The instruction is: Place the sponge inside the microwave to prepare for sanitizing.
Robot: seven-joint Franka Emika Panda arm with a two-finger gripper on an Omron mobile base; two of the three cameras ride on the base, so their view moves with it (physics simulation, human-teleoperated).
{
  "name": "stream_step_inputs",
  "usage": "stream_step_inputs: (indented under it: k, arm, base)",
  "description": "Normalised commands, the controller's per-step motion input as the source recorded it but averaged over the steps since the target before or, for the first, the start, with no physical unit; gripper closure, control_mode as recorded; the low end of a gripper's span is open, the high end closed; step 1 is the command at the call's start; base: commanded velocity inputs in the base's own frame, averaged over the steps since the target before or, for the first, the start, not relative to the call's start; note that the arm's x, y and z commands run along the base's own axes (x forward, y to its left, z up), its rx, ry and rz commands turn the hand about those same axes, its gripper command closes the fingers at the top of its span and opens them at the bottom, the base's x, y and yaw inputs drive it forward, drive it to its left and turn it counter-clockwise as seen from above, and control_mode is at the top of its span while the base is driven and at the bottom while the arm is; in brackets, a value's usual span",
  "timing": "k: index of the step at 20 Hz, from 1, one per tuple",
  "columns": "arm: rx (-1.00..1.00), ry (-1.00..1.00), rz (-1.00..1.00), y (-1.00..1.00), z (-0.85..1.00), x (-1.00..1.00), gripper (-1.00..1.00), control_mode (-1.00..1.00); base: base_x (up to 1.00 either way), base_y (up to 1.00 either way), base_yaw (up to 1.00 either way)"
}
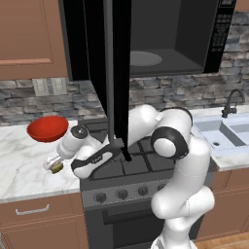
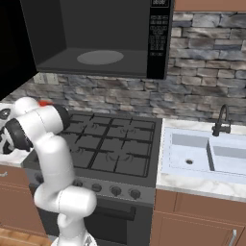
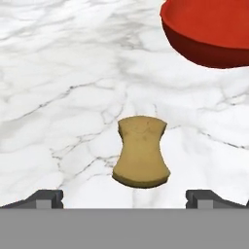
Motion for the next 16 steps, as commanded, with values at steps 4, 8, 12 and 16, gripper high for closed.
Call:
stream_step_inputs:
  k: [4,8,12,16]
  arm:
    - [-0.02,0.00,-0.01,0.20,-0.07,0.15,-1.00,-1.00]
    - [-0.03,0.00,-0.01,0.23,-0.17,0.08,-1.00,-1.00]
    - [-0.02,0.00,-0.01,0.21,-0.13,0.10,-1.00,-1.00]
    - [0.00,0.01,-0.03,0.12,0.00,0.23,-1.00,-1.00]
  base:
    - [0.00,0.00,0.00]
    - [0.00,0.00,0.00]
    - [0.00,0.00,0.00]
    - [0.00,0.00,0.00]
